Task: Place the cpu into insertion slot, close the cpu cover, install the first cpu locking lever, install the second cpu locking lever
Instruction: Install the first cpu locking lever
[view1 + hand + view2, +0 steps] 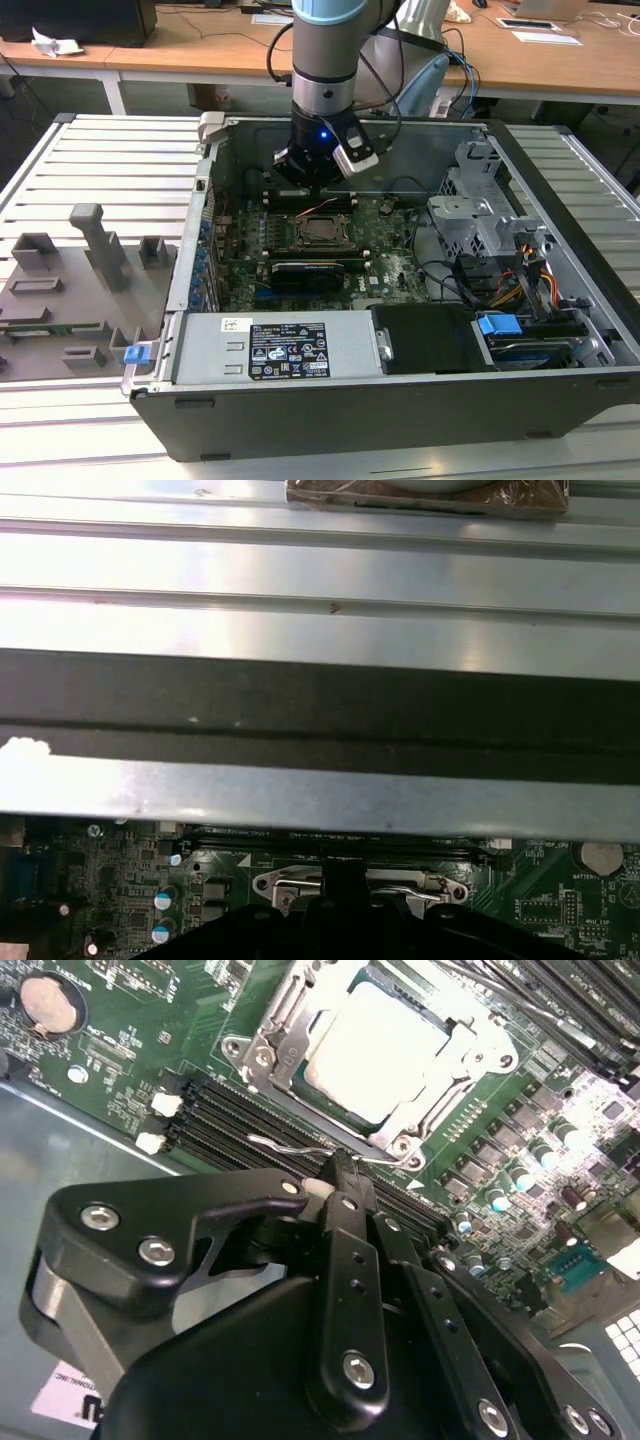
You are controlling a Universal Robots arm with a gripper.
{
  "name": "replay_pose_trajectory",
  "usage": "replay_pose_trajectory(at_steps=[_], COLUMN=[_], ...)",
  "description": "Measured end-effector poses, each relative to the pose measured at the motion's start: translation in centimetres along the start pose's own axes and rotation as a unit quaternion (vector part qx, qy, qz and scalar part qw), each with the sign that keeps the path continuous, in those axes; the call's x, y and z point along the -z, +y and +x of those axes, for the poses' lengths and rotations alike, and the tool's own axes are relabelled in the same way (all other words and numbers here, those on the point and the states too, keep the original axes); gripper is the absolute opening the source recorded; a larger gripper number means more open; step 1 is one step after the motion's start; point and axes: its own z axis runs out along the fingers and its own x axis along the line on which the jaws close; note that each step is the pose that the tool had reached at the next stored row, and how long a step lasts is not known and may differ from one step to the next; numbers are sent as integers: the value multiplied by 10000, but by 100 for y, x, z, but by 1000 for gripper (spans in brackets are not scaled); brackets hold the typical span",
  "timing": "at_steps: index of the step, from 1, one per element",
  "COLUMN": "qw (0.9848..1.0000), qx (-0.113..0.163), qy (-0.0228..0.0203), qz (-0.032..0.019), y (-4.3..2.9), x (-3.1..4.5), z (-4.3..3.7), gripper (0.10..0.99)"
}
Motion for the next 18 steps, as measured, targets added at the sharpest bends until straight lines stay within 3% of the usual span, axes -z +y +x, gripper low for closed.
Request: replay_pose_trajectory(at_steps=[9,18], qw=[10000,10000], qx=[18,40], qy=[2,4], qz=[0,0], y=[20,27], x=[-24,-56], z=[-100,-146], gripper=[106,106])
